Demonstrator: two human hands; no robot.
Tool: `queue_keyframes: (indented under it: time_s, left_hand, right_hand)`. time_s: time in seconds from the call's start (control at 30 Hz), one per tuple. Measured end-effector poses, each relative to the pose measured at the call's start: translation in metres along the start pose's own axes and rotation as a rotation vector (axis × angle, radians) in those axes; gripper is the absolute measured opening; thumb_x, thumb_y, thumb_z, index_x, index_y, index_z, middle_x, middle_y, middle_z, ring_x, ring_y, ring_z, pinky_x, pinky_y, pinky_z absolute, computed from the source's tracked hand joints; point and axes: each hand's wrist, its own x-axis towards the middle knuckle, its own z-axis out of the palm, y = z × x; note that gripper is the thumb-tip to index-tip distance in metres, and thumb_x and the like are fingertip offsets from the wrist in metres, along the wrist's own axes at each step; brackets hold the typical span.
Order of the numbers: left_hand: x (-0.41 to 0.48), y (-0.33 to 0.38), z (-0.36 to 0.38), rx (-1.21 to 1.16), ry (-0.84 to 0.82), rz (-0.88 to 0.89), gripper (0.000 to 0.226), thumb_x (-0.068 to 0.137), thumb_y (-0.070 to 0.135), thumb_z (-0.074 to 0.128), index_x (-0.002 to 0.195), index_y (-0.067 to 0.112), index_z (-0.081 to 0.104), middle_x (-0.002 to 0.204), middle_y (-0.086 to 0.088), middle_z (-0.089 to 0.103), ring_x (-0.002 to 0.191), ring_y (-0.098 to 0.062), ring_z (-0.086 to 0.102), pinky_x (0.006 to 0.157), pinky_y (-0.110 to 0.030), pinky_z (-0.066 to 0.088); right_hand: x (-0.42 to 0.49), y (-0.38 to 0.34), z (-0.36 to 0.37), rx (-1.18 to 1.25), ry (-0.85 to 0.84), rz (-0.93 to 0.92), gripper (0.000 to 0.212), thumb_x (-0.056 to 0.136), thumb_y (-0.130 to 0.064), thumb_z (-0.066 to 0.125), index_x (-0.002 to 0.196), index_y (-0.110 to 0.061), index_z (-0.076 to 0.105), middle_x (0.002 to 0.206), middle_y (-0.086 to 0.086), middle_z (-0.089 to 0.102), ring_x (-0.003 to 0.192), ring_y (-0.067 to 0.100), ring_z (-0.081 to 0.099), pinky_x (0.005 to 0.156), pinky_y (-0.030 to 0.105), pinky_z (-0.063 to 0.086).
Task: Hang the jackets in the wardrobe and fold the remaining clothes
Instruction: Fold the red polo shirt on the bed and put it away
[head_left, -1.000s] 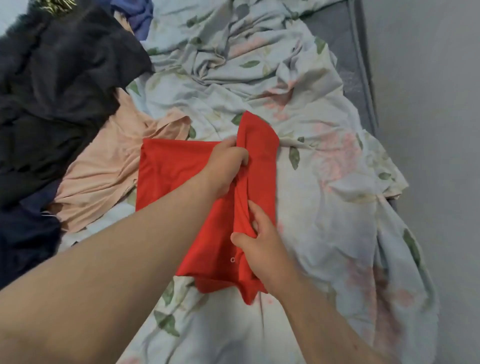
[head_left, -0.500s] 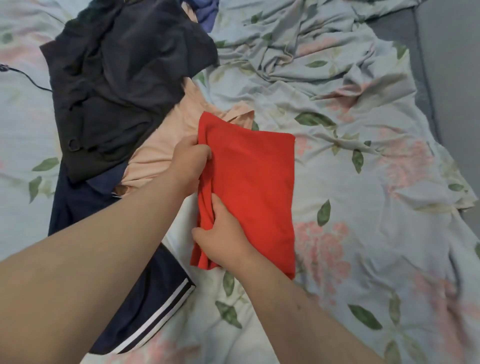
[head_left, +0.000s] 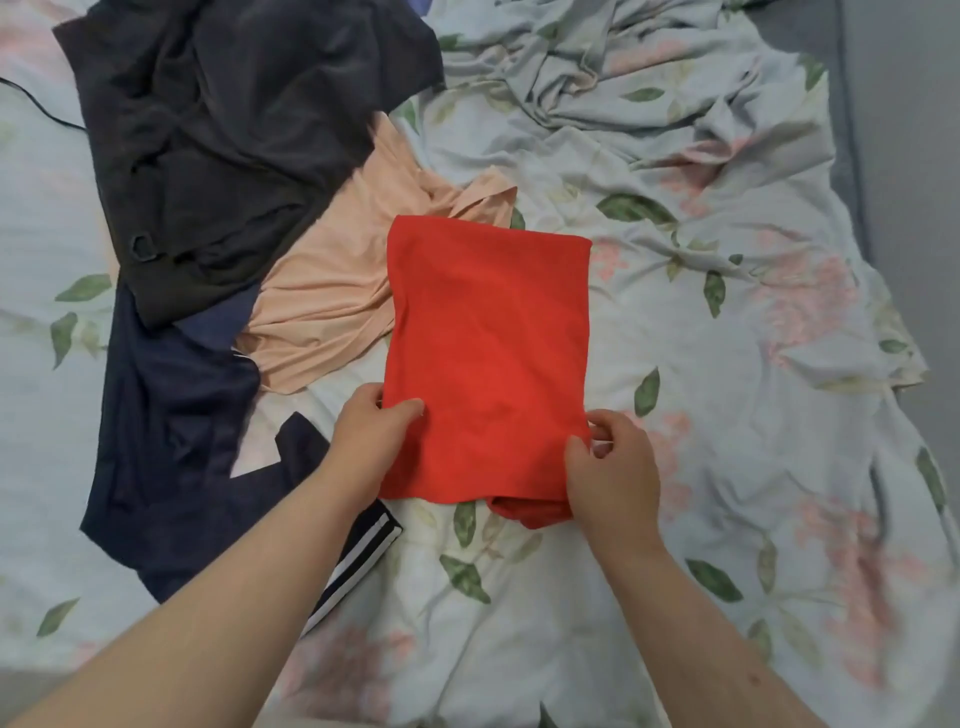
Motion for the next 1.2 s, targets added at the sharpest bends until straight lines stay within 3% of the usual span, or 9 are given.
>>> queue_keyframes:
  time_s: [0.07, 0.13, 0.23, 0.33, 0.57, 0.87, 1.0, 1.1, 1.2]
  left_hand:
    - [-0.011, -0.016, -0.002, -0.018, -0.114, -0.071, 0.038, 0.074, 0.03, 0.075, 0.109, 0.021, 0.064, 0.101, 0.002, 0.073, 0.094, -0.02, 0.07, 0.081, -0.037, 0.057]
    - [-0.017, -0.027, -0.002, -0.09, -0.198, -0.116, 0.035, 0.077, 0.018, 0.081, 0.108, 0.025, 0.065, 0.099, 0.005, 0.076, 0.094, -0.018, 0.072, 0.08, -0.033, 0.057]
    - [-0.022, -0.039, -0.001, -0.198, -0.218, -0.145, 0.042, 0.079, 0.01, 0.08, 0.116, 0.02, 0.064, 0.108, 0.002, 0.075, 0.102, -0.021, 0.071, 0.09, -0.039, 0.055]
    - [-0.026, -0.043, 0.004, -0.177, -0.185, -0.155, 0.04, 0.084, 0.006, 0.074, 0.119, 0.019, 0.061, 0.116, -0.003, 0.07, 0.106, -0.024, 0.068, 0.096, -0.043, 0.053]
    - [-0.081, -0.064, 0.019, -0.346, -0.144, -0.403, 0.019, 0.093, -0.001, 0.06, 0.111, 0.005, 0.062, 0.106, -0.013, 0.068, 0.085, -0.026, 0.067, 0.058, -0.032, 0.058]
    - [-0.179, -0.109, 0.04, -0.398, -0.024, -0.579, 0.024, 0.094, -0.008, 0.053, 0.115, 0.003, 0.058, 0.098, -0.014, 0.067, 0.081, -0.028, 0.064, 0.051, -0.033, 0.058]
    - [-0.201, -0.116, 0.039, -0.378, 0.097, -0.48, 0.033, 0.093, -0.002, 0.054, 0.124, 0.009, 0.05, 0.109, -0.012, 0.063, 0.081, -0.027, 0.065, 0.05, -0.034, 0.057]
    - [-0.206, -0.109, 0.031, -0.354, 0.147, -0.265, 0.065, 0.089, -0.001, 0.06, 0.139, 0.037, 0.043, 0.108, 0.0, 0.064, 0.069, -0.022, 0.066, 0.053, -0.038, 0.057]
    - [-0.203, -0.088, 0.024, -0.453, 0.084, -0.203, 0.05, 0.09, -0.002, 0.056, 0.123, 0.034, 0.066, 0.108, 0.004, 0.066, 0.064, -0.019, 0.064, 0.051, -0.033, 0.054]
  right_hand:
    - [0.002, 0.019, -0.012, -0.059, -0.107, 0.193, 0.048, 0.088, -0.033, 0.067, 0.131, -0.015, 0.056, 0.122, 0.001, 0.058, 0.11, 0.018, 0.057, 0.092, 0.031, 0.045]
    - [0.001, 0.028, -0.015, 0.065, -0.261, 0.298, 0.042, 0.086, -0.037, 0.072, 0.12, -0.014, 0.062, 0.117, 0.001, 0.065, 0.104, 0.018, 0.063, 0.091, 0.034, 0.051]
    - [0.006, 0.033, -0.017, 0.186, -0.432, 0.28, 0.023, 0.081, -0.034, 0.079, 0.096, -0.02, 0.069, 0.099, -0.001, 0.073, 0.087, 0.012, 0.069, 0.073, 0.026, 0.055]
    - [0.013, 0.034, -0.013, 0.265, -0.509, 0.298, 0.025, 0.085, -0.016, 0.074, 0.109, -0.014, 0.068, 0.106, 0.004, 0.073, 0.094, 0.021, 0.071, 0.085, 0.037, 0.058]
    - [-0.014, 0.064, -0.025, 0.348, -0.426, 0.508, 0.025, 0.084, 0.002, 0.064, 0.107, -0.007, 0.059, 0.109, 0.017, 0.067, 0.098, 0.034, 0.067, 0.087, 0.056, 0.056]
    - [-0.092, 0.128, -0.075, 0.243, -0.496, 0.657, 0.02, 0.085, -0.002, 0.066, 0.103, -0.005, 0.058, 0.109, 0.019, 0.067, 0.096, 0.034, 0.068, 0.086, 0.056, 0.057]
    - [-0.107, 0.127, -0.091, 0.198, -0.51, 0.626, 0.031, 0.083, -0.004, 0.063, 0.112, -0.01, 0.053, 0.107, 0.014, 0.066, 0.087, 0.028, 0.071, 0.068, 0.04, 0.062]
    - [-0.102, 0.108, -0.104, 0.12, -0.518, 0.372, 0.058, 0.083, -0.012, 0.061, 0.125, -0.048, 0.043, 0.087, 0.006, 0.069, 0.065, 0.015, 0.068, 0.056, 0.028, 0.057]
    - [-0.088, 0.081, -0.112, 0.267, -0.567, 0.347, 0.034, 0.093, -0.01, 0.06, 0.106, -0.039, 0.071, 0.092, 0.008, 0.069, 0.059, 0.019, 0.067, 0.051, 0.032, 0.055]
